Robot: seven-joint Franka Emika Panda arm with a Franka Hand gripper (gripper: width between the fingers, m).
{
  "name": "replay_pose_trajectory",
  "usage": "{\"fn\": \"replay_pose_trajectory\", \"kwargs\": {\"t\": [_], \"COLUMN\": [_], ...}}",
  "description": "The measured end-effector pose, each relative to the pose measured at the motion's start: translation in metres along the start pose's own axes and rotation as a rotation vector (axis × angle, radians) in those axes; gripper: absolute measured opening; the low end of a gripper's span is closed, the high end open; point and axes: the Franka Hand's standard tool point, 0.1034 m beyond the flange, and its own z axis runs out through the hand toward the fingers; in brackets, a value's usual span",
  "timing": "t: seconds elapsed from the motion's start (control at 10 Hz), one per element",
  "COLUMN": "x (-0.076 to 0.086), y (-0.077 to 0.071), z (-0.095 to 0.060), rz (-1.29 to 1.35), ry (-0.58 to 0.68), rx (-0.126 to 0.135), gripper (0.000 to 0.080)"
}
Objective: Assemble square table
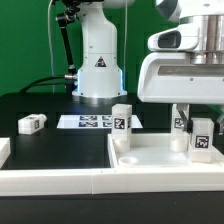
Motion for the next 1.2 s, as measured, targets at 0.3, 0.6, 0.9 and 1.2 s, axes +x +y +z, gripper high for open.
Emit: {"fn": "replay_pose_trajectory", "kwargs": {"t": [0.3,0.6,0.9,1.2], "x": [-0.0017,-0.0016,-0.0012,-0.0015], "y": [0.0002,0.0047,0.0075,0.0074], "z": [0.0001,0.0013,0.0018,0.002], "rz": [0.392,0.72,0.975,1.19], "ry": [-0.011,-0.02,-0.059,-0.064], "rx": [-0.001,-0.008,-0.021,-0.027], "gripper": [0.0289,0.029,0.0291,0.0291]}}
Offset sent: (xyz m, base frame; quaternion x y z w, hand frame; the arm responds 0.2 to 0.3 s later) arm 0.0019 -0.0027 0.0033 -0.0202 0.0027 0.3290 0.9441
